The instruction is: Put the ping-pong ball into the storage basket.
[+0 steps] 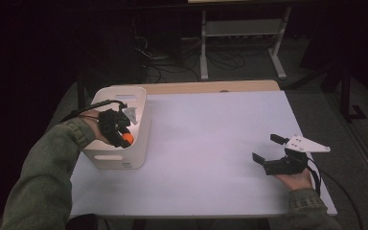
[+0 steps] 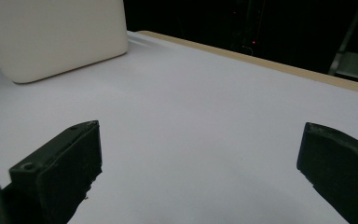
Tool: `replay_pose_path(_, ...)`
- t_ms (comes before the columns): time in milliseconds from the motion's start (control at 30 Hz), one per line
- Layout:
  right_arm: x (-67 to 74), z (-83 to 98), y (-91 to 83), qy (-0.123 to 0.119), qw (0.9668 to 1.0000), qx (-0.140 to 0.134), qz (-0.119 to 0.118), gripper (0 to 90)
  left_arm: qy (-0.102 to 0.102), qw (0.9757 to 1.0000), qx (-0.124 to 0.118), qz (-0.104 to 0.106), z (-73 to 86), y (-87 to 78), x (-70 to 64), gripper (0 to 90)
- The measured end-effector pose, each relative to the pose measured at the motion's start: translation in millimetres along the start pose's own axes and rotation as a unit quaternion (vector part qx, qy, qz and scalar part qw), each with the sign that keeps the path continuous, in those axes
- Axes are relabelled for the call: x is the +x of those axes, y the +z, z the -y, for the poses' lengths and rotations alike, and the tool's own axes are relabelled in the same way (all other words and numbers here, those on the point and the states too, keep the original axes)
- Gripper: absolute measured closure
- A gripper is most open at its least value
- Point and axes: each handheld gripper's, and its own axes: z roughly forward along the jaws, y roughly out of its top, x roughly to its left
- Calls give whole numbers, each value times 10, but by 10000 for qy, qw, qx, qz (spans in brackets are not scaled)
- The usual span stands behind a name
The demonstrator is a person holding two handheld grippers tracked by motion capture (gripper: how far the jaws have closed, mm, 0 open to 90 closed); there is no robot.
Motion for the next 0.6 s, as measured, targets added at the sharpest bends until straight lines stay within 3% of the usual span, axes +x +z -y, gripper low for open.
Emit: replay_pose_path(600,-1,0,2,3,10000,25,-6,0,-54,10000,55,51,26,46,4,473)
